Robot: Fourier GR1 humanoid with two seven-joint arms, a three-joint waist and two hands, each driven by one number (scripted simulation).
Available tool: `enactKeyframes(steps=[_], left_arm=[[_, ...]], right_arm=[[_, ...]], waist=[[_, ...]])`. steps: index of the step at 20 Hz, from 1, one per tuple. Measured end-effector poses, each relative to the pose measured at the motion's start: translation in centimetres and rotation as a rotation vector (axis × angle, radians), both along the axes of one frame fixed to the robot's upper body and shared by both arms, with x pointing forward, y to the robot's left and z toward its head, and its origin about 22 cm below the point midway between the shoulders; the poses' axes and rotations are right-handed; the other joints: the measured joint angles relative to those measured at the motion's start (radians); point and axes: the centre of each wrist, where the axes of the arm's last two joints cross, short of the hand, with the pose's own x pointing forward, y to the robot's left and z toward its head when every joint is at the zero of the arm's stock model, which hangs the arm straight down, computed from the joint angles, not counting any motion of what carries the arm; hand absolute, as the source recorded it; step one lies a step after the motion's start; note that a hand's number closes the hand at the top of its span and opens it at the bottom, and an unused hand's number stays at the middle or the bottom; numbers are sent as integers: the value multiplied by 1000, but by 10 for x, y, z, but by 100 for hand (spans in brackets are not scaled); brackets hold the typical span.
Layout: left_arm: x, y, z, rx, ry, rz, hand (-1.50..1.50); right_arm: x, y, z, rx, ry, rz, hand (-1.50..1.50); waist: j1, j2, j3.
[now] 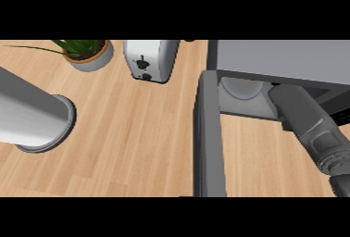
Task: Pick up the milk, place it into the microwave and close the microwave
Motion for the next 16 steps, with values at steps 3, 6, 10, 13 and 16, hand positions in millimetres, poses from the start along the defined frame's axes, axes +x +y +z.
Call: enactKeyframes(steps=[3,6,10,13,16], left_arm=[[3,1,0,11,2,0,-150],[7,-2,-2,16,9,-21,-150],[15,-4,-3,31,19,-66,-150],[18,-6,-6,34,18,-102,-150],[20,-11,-9,36,25,-147,-150]], right_arm=[[2,7,1,-5,-7,49,-150],[3,12,3,-1,-13,104,-150],[4,20,4,26,-12,173,-150],[4,24,4,76,6,224,-150],[4,29,3,153,16,276,-150]], waist=[[0,-1,1],[-3,0,4],[-7,0,6],[-8,-2,6],[-13,-5,7]])
